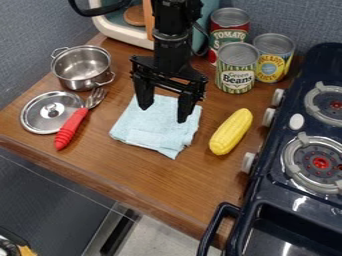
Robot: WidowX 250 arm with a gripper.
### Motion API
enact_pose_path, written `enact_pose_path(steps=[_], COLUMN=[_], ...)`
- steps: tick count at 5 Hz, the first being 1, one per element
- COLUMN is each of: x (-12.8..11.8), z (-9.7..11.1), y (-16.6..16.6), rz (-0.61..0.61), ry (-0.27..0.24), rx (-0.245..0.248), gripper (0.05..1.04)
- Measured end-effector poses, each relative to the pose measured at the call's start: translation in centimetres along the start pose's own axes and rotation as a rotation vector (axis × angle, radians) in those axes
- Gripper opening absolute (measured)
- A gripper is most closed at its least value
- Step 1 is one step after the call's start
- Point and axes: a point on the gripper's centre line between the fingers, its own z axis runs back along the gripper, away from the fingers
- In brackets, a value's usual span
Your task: Wipe the table using the blue cloth
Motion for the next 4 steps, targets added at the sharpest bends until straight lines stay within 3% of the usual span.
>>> enact_pose_path(steps=[1, 3, 4], x=[-0.2, 2.2, 3.2], z=[-1.0, -2.2, -2.2], y=[0.0, 1.7, 2.2], rz=[0.007, 0.037, 0.060], ry=[0.034, 0.082, 0.061], rx=[0.002, 0.033, 0.040], gripper=[1.000, 1.000, 1.000])
